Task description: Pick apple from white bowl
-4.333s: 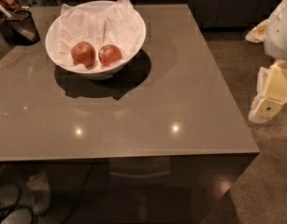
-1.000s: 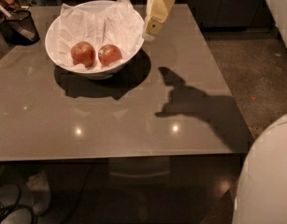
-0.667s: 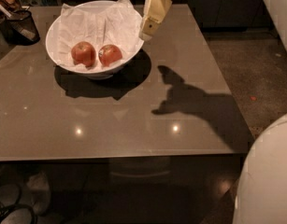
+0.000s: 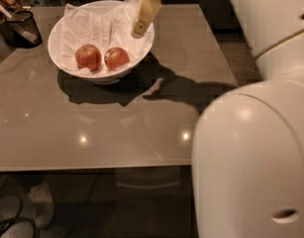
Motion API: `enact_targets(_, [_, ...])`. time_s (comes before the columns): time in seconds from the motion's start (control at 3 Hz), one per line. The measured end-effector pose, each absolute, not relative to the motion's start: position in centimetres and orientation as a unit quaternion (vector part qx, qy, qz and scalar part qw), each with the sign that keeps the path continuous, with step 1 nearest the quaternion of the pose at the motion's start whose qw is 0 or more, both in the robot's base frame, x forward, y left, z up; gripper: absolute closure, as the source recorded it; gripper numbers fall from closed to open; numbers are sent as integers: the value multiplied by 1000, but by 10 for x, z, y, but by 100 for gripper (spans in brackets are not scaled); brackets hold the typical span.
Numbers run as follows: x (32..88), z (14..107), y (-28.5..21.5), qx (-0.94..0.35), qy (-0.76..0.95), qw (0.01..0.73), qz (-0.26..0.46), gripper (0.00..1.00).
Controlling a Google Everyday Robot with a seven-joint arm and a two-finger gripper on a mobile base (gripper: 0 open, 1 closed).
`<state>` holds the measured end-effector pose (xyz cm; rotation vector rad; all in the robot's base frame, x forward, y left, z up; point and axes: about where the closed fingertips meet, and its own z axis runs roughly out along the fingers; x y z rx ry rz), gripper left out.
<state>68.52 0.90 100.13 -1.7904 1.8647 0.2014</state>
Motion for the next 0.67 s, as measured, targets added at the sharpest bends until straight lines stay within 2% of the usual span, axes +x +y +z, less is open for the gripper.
enact_targets(0.33, [702,993,22,-666,692,266,80,34])
enact_targets(0.67, [713,983,32,-667,693,261,88,35])
